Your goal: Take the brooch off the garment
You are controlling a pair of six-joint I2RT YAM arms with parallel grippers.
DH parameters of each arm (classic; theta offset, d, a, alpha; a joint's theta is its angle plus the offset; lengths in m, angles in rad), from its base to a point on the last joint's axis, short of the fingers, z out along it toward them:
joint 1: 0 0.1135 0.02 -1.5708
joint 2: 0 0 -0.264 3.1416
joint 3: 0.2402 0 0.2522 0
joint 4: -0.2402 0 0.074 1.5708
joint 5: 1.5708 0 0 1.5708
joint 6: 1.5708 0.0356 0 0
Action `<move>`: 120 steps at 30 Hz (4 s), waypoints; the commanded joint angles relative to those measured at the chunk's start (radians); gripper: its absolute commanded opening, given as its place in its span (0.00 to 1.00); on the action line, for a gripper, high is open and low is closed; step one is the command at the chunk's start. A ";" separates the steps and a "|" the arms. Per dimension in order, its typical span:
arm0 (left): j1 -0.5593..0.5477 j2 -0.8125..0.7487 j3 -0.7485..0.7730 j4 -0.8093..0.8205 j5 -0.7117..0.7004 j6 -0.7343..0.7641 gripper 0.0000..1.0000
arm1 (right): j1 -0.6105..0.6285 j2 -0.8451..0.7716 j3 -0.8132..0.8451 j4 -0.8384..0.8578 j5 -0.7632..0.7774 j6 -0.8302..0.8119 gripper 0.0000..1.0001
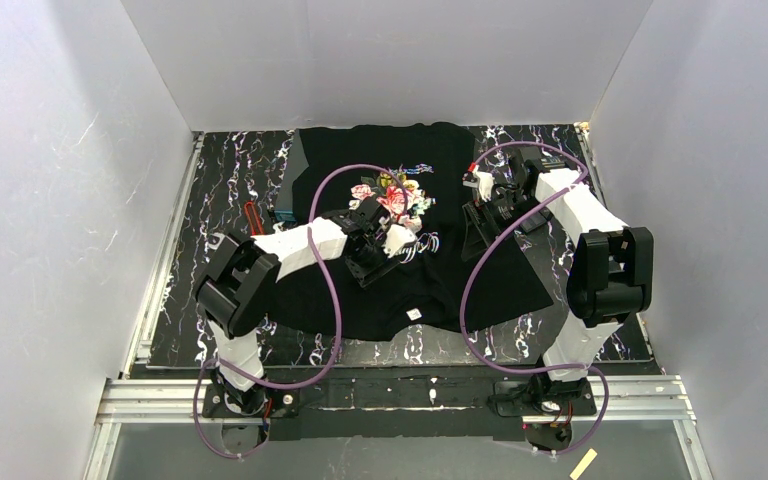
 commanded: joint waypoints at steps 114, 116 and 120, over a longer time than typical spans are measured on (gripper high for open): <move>-0.001 -0.193 -0.178 0.222 0.017 0.215 0.43 | 0.130 -0.074 -0.253 0.311 0.349 0.005 0.28; -0.001 -0.214 -0.204 0.227 0.031 0.240 0.43 | 0.129 -0.073 -0.253 0.311 0.346 0.003 0.28; -0.001 -0.197 -0.214 0.219 0.019 0.261 0.44 | 0.128 -0.070 -0.250 0.310 0.341 0.002 0.28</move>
